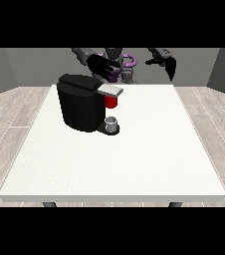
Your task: Insert the coffee pod into the coffee machine and close the lid
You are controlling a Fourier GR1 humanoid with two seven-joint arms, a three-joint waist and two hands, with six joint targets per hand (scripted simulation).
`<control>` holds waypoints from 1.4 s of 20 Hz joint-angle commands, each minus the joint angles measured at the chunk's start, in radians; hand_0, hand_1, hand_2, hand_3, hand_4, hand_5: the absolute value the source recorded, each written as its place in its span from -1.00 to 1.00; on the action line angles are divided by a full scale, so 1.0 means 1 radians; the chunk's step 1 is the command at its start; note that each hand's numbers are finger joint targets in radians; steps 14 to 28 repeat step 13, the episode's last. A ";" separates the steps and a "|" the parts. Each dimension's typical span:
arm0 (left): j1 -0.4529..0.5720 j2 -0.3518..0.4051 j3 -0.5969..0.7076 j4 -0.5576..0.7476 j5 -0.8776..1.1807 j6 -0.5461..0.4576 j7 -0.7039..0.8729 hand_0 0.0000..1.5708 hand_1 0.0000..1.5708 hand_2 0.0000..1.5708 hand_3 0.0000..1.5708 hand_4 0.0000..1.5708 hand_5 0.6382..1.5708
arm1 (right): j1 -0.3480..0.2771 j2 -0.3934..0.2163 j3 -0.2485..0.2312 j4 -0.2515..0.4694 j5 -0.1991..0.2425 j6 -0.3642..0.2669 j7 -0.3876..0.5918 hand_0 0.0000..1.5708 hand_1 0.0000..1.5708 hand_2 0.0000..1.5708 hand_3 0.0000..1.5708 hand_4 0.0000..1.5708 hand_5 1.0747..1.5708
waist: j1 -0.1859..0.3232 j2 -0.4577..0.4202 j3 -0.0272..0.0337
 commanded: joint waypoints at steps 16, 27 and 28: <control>0.103 -0.046 -0.008 0.083 -0.032 0.061 -0.086 -1.00 -1.00 -1.00 -1.00 -0.76 1.00 | 0.439 0.097 0.247 -0.211 -0.232 -0.051 -0.152 -1.00 -1.00 -1.00 -1.00 -0.80 1.00 | -0.141 -0.178 0.0004; 0.103 -0.046 -0.008 0.083 -0.032 0.061 -0.086 -1.00 -1.00 -1.00 -1.00 -0.76 1.00 | 0.439 0.097 0.247 -0.211 -0.232 -0.051 -0.152 -1.00 -1.00 -1.00 -1.00 -0.80 1.00 | -0.141 -0.178 0.0004; 0.103 -0.046 -0.008 0.083 -0.032 0.061 -0.086 -1.00 -1.00 -1.00 -1.00 -0.76 1.00 | 0.439 0.097 0.247 -0.211 -0.232 -0.051 -0.152 -1.00 -1.00 -1.00 -1.00 -0.80 1.00 | -0.141 -0.178 0.0004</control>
